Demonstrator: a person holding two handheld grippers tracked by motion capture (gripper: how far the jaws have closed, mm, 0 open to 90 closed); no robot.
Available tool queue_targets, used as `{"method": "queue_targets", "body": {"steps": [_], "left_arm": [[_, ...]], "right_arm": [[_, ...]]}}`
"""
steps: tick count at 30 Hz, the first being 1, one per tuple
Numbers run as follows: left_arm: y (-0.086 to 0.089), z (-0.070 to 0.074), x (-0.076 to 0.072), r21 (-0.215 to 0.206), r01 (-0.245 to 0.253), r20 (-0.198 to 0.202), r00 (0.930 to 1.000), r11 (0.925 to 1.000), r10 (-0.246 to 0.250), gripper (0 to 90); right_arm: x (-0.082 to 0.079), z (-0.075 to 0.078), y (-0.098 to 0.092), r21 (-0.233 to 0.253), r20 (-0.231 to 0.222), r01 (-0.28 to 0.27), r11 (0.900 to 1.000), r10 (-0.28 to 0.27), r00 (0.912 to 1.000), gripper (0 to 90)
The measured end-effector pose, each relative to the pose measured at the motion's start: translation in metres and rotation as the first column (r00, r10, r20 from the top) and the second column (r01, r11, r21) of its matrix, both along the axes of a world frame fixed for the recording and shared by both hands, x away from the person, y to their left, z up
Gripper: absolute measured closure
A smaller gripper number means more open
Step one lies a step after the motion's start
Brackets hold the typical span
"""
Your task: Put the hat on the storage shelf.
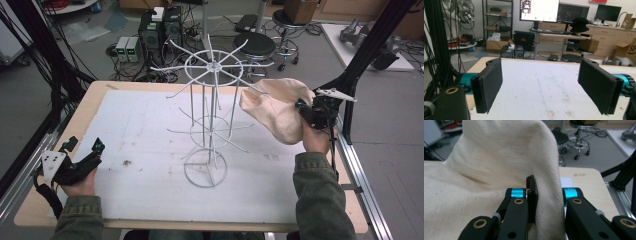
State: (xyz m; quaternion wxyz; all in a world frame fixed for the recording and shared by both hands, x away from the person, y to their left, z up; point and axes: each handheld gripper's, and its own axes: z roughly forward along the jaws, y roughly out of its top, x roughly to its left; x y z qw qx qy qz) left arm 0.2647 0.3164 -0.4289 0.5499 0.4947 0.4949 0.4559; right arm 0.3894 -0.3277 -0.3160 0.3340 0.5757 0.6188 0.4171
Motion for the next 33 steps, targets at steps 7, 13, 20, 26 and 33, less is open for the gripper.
{"method": "queue_targets", "body": {"steps": [7, 13, 20, 26, 33], "left_arm": [[-0.001, 0.0, 0.001, 0.0, 0.003, -0.002, 1.0, 1.0, -0.003, 20.2], [-0.001, -0.001, 0.002, -0.002, 0.004, -0.002, 1.0, 1.0, -0.004, 20.2], [-0.001, -0.001, 0.002, -0.009, 0.006, -0.003, 1.0, 0.9999, -0.006, 20.2], [-0.001, -0.001, 0.001, -0.011, 0.007, -0.002, 1.0, 0.9999, -0.007, 20.2], [-0.001, -0.001, 0.002, -0.014, 0.009, -0.004, 1.0, 0.9999, -0.009, 20.2]], "right_arm": [[-0.017, 0.018, 0.004, 0.02, 0.084, -0.023, 1.0, 0.021, 0.9962, 80.4], [-0.029, 0.032, 0.007, 0.039, 0.146, -0.03, 0.999, 0.024, 0.9891, 80.4], [-0.043, 0.049, 0.01, 0.072, 0.22, -0.04, 0.997, 0.023, 0.9751, 80.3], [-0.06, 0.064, 0.011, 0.084, 0.29, -0.05, 0.995, 0.024, 0.9567, 80.2], [-0.082, 0.078, 0.012, 0.098, 0.375, -0.072, 0.993, 0.03, 0.9267, 80.2]]}}
